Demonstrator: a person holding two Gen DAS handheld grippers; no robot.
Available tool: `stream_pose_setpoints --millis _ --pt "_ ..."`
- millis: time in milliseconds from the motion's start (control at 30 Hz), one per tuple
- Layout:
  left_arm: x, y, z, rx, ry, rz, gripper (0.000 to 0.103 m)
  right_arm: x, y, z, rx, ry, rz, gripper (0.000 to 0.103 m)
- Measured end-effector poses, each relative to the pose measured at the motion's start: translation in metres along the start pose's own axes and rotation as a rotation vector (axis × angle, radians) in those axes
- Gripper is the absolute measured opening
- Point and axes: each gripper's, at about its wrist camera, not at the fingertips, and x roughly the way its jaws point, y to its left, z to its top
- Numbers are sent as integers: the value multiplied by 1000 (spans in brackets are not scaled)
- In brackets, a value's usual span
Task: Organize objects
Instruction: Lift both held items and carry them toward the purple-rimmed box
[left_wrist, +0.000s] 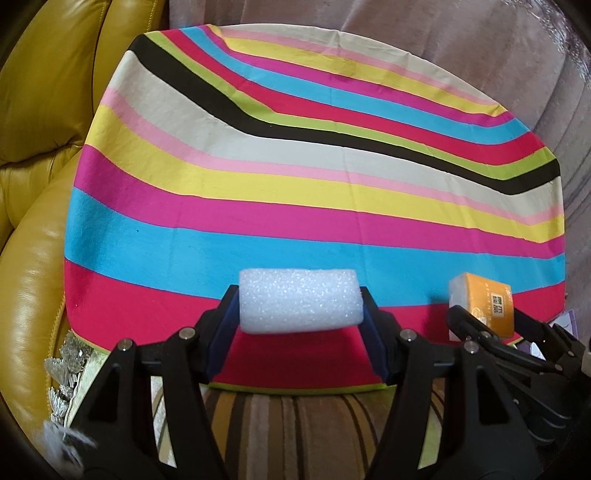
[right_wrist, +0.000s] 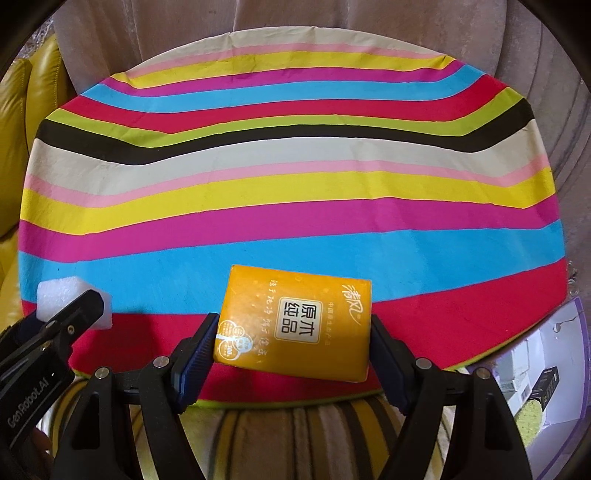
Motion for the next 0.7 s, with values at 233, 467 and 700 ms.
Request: stream_pose_setpoints --millis 233,467,700 --pt "-3 -10 -4 25 4 1 65 -9 -9 -12 -15 3 10 77" --pt "-9 -26 -13 68 13 -16 65 -20 -18 -26 -51 14 28 77" --pt "-13 -32 -21 85 28 -18 65 -25 -28 -38 -57 39 28 77"
